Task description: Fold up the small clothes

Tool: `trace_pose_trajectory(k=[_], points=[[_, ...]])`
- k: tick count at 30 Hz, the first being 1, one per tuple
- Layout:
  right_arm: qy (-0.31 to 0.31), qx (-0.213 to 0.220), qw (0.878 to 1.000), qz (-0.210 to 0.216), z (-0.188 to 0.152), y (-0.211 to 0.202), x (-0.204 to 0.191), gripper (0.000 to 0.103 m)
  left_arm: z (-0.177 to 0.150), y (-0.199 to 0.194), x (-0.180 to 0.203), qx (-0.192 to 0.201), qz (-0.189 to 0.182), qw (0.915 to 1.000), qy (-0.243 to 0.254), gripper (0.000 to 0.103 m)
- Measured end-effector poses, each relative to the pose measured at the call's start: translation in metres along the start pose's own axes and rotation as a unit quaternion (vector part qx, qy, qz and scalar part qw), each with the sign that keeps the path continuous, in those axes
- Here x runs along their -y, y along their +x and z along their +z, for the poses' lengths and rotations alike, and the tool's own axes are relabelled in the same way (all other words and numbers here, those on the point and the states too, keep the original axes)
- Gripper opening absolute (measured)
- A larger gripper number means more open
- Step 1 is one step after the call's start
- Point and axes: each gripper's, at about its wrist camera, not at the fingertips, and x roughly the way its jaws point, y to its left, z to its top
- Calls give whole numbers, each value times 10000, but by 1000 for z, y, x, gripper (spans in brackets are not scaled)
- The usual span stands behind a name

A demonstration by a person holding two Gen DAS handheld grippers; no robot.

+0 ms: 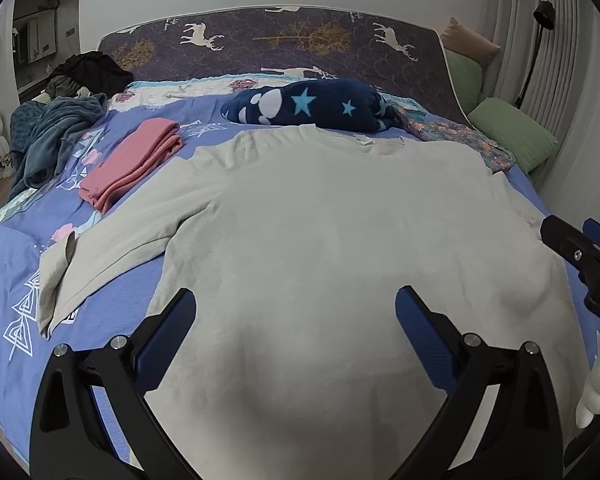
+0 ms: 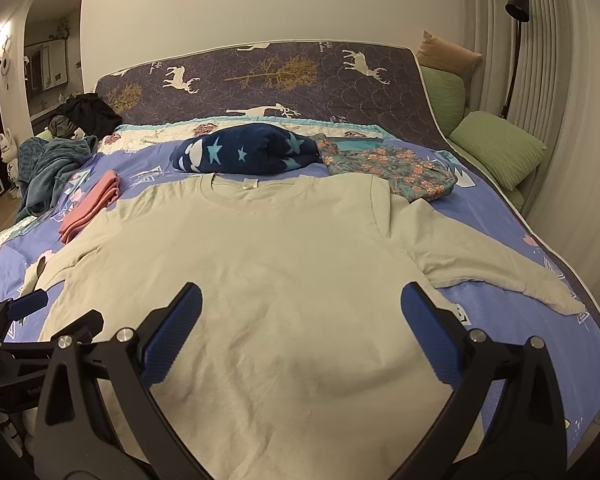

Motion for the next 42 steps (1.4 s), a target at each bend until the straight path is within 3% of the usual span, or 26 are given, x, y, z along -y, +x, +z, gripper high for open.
trace_pose_trajectory(k=[9, 14, 18, 20, 24, 26, 29, 32, 35, 39, 42], points=[[-201, 3, 9998, 86, 1, 1, -9, 100, 0, -6, -7, 56, 81, 9999, -35, 100], [-305, 9, 9993, 218, 2, -1, -18, 95, -1, -7, -13, 65, 122, 9999, -82, 100], [-350, -58, 9984, 435, 2, 0, -23, 85, -2, -8, -21, 63, 190, 9997, -123, 100], [-360, -135, 9975, 599, 2, 2, -25, 80, -3, -7, -28, 100, 124, 9997, -175, 92], [-366, -244, 9972, 608, 0, 7, -26, 79, -5, 2, -60, -24, -49, 9980, -627, 77], [-351, -292, 9974, 565, 0, 10, -26, 79, -6, 9, -81, -127, 150, 9967, -788, 70], [-340, -344, 9975, 507, -1, 13, -25, 79, -5, 21, -128, -270, 806, 9900, -1123, 66], [-363, -371, 9976, 452, -1, 16, -23, 79, 0, 35, -190, -432, 1535, 9743, -1594, 66], [-327, -423, 9977, 416, -2, 19, -21, 79, 6, 51, -237, -588, 2112, 9596, -1765, 66], [-263, -494, 9977, 390, -2, 26, -19, 79, 10, 76, -273, -943, 2055, 9560, -1870, 67], [-251, -536, 9975, 375, -2, 30, -19, 79, 10, 96, -284, -1194, 2217, 9510, -1792, 67]])
